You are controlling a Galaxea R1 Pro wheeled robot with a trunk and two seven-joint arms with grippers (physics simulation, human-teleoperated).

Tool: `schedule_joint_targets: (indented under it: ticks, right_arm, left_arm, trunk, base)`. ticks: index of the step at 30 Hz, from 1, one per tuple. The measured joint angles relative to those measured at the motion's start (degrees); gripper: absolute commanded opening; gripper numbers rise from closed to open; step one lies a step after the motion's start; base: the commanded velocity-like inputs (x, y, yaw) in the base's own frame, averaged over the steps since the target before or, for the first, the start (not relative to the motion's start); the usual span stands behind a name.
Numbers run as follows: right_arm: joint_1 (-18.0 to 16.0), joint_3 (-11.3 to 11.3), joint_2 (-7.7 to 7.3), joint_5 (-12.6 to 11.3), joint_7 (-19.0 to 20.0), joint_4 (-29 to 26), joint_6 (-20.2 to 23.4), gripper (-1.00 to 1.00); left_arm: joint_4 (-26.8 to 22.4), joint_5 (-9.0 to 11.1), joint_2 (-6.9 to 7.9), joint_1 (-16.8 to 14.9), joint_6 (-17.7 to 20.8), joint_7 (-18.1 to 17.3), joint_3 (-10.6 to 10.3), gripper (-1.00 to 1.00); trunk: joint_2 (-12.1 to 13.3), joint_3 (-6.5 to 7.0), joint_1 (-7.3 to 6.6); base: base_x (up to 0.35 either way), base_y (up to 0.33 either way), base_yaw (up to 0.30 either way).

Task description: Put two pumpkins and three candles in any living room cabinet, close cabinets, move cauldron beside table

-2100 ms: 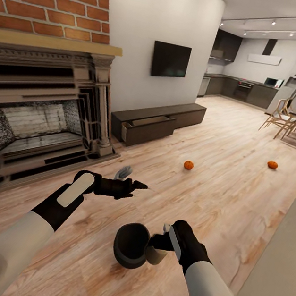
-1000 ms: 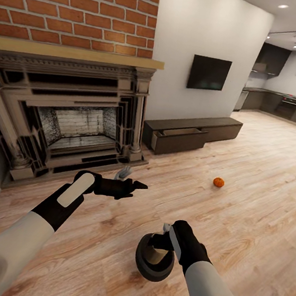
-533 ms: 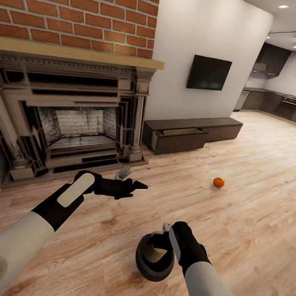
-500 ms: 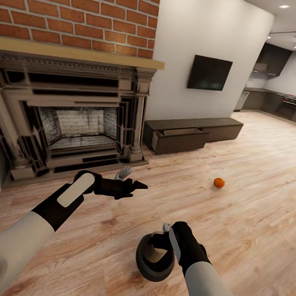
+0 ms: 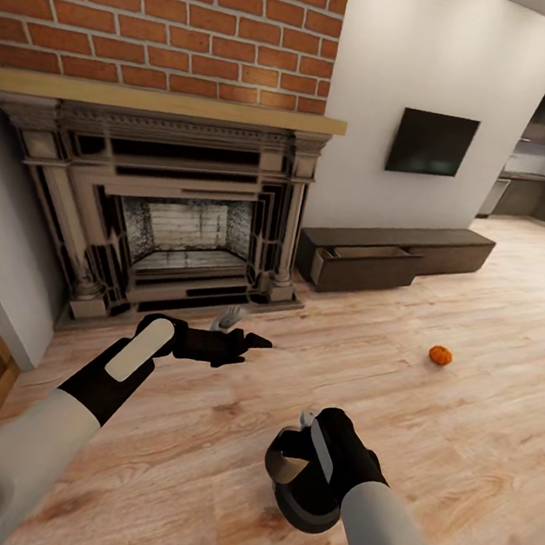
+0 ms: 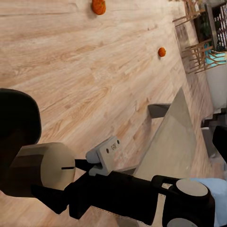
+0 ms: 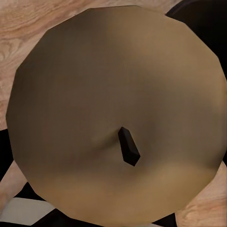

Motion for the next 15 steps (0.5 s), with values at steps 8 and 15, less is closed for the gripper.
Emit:
schedule_joint_targets:
  ticks: [8,15]
  right_arm:
    - [0.02,0.0,0.0,0.15,-0.02,0.0,-0.01,-1.0]
    - [0.03,0.0,0.0,0.03,-0.02,0.0,-0.01,-1.0]
  left_arm:
    - [0.06,0.07,0.0,0.01,0.0,0.0,0.0,1.0]
    - [0.08,0.08,0.0,0.02,0.0,0.0,0.0,1.0]
  trunk:
    - [0.0,0.0,0.0]
    - [0.0,0.0,0.0]
  base:
    - [0.041,0.027,0.286]
    - [0.235,0.177,0.286]
